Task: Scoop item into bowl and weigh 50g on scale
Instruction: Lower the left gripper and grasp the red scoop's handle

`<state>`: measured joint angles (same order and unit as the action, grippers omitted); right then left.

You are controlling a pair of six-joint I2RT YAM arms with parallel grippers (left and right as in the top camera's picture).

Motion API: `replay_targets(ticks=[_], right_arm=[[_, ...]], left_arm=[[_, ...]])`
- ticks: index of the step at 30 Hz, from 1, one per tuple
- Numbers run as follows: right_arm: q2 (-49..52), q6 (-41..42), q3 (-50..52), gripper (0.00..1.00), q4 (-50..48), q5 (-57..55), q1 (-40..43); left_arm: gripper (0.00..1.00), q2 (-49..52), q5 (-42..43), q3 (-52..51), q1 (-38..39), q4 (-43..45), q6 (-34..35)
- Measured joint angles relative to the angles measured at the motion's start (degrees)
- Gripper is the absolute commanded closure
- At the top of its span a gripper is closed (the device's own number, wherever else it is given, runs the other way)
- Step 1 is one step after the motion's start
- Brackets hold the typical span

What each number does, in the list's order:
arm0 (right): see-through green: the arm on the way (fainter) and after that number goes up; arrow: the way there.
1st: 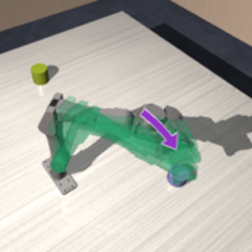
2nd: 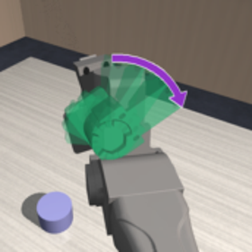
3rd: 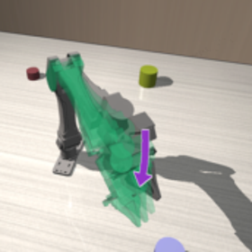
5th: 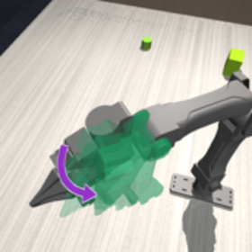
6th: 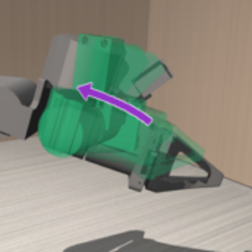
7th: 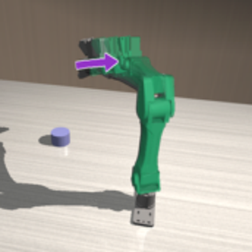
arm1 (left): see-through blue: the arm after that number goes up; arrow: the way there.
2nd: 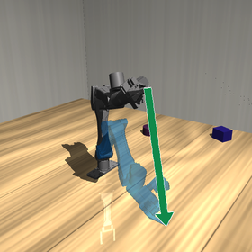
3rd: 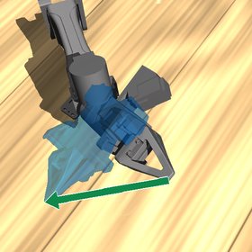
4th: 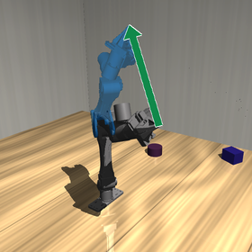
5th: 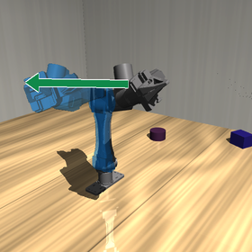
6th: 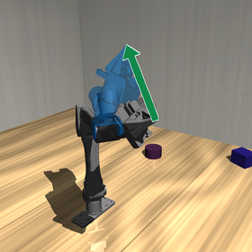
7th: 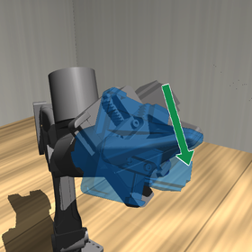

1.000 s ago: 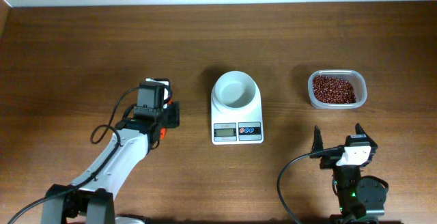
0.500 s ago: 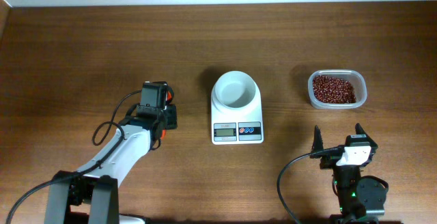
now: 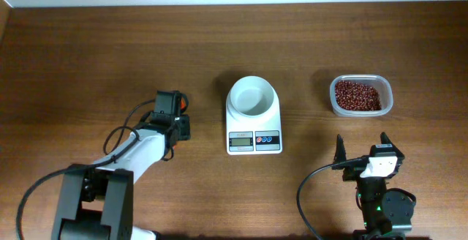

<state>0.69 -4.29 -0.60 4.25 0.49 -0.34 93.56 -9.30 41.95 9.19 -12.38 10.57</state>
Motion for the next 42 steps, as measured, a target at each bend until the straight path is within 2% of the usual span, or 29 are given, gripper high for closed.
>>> replay_targets(ticks=[1,3,4,12,19,21,25,30,35,36,37,39,42], right_arm=[[0.00,0.00,0.00,0.01,0.02,0.00,0.00],[0.00,-0.02,0.00,0.01,0.02,0.00,0.00],[0.00,0.00,0.00,0.01,0.02,0.00,0.00],[0.00,-0.02,0.00,0.01,0.02,0.00,0.00],[0.00,-0.02,0.00,0.01,0.00,0.00,0.00],[0.00,-0.02,0.00,0.01,0.02,0.00,0.00],[0.00,0.00,0.00,0.01,0.00,0.00,0.00],[0.00,-0.04,0.00,0.01,0.02,0.00,0.00],[0.00,-0.02,0.00,0.01,0.02,0.00,0.00],[0.00,-0.02,0.00,0.01,0.02,0.00,0.00],[0.00,-0.02,0.00,0.01,0.00,0.00,0.00],[0.00,-0.02,0.00,0.01,0.02,0.00,0.00],[0.00,-0.07,0.00,0.01,0.02,0.00,0.00]], left_arm=[[0.53,0.35,0.33,0.00,0.00,0.04,0.02],[0.66,0.44,1.49,0.07,-0.02,0.11,0.04],[0.69,0.44,2.05,0.07,-0.02,0.04,-0.07],[0.68,0.24,3.37,0.35,-0.02,-1.11,0.44],[0.67,-7.10,3.52,0.68,-0.02,-4.50,0.46],[0.69,-7.98,3.52,0.81,-0.02,-5.90,0.46],[0.70,-8.11,3.54,6.93,-0.02,-15.45,0.44],[0.70,-8.55,3.52,23.61,-0.02,-32.02,0.44],[0.72,-8.63,3.52,27.91,-0.02,-37.62,0.42],[0.78,-8.46,3.52,27.91,-0.02,-37.66,0.44],[0.90,-7.32,3.52,27.91,-0.02,-37.57,0.42],[1.00,-4.70,3.52,27.91,-0.02,-36.37,0.28],[1.00,-2.29,3.52,27.91,0.00,-34.56,0.59]])
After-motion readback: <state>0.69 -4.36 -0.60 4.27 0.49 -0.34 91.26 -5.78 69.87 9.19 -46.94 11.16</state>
